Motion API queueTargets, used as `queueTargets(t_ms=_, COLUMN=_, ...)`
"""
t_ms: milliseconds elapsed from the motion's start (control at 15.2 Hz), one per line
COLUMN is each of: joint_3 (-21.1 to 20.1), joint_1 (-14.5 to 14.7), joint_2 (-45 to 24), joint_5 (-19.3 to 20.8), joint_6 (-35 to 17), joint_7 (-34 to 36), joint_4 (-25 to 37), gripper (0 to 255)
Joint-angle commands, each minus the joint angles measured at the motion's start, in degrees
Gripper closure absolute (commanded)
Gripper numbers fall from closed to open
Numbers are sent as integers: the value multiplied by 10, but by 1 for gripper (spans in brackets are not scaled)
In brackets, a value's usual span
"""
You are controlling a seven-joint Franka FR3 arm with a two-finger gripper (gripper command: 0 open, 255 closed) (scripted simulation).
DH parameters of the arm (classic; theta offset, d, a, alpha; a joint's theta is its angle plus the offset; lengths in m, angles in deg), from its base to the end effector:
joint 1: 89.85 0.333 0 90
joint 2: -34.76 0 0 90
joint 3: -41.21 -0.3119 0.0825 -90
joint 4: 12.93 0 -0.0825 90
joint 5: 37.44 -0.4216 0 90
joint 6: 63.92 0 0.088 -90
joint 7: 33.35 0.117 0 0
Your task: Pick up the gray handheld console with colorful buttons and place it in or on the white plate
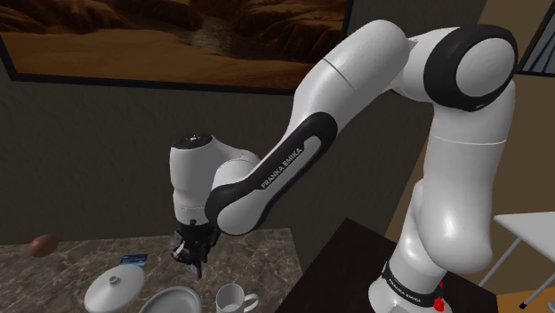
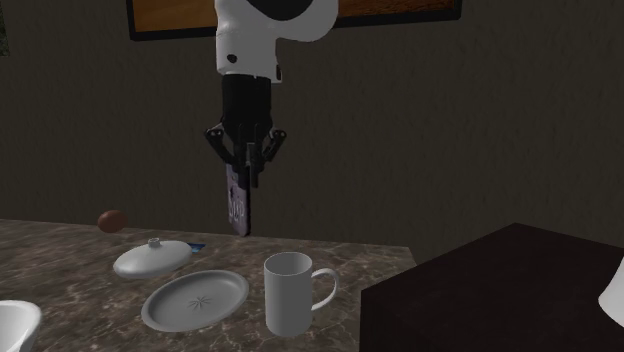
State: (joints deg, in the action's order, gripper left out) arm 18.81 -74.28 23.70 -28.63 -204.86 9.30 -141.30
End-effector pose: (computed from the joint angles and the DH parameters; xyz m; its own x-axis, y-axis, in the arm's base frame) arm 0.4485 0.3519 0.2504 0.9983 0.0273 0.0512 0.0278 -0.9996 -0.0081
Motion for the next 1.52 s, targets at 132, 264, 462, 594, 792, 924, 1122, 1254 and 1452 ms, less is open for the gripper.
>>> queueTargets(t_ms=132, joint_3=-7, joint_1=35, joint_2=-47, joint_5=24, joint_6=43, joint_7=52, joint_4=83, gripper=255)
queueTargets(t_ms=264, joint_3=-9, joint_1=55, joint_2=-73, joint_5=35, joint_6=65, joint_7=75, joint_4=127, gripper=255)
queueTargets(t_ms=462, joint_3=-3, joint_1=59, joint_2=-88, joint_5=45, joint_6=47, joint_7=82, joint_4=123, gripper=255)
queueTargets(t_ms=594, joint_3=0, joint_1=61, joint_2=-99, joint_5=52, joint_6=35, joint_7=87, joint_4=120, gripper=255)
queueTargets(t_ms=792, joint_3=6, joint_1=65, joint_2=-115, joint_5=63, joint_6=17, joint_7=94, joint_4=118, gripper=255)
queueTargets(t_ms=924, joint_3=10, joint_1=68, joint_2=-126, joint_5=70, joint_6=5, joint_7=99, joint_4=117, gripper=255)
queueTargets(t_ms=1122, joint_3=17, joint_1=73, joint_2=-144, joint_5=81, joint_6=-11, joint_7=107, joint_4=116, gripper=255)
queueTargets(t_ms=1254, joint_3=22, joint_1=77, joint_2=-156, joint_5=88, joint_6=-23, joint_7=112, joint_4=116, gripper=255)
queueTargets(t_ms=1452, joint_3=30, joint_1=83, joint_2=-174, joint_5=99, joint_6=-39, joint_7=120, joint_4=118, gripper=255)
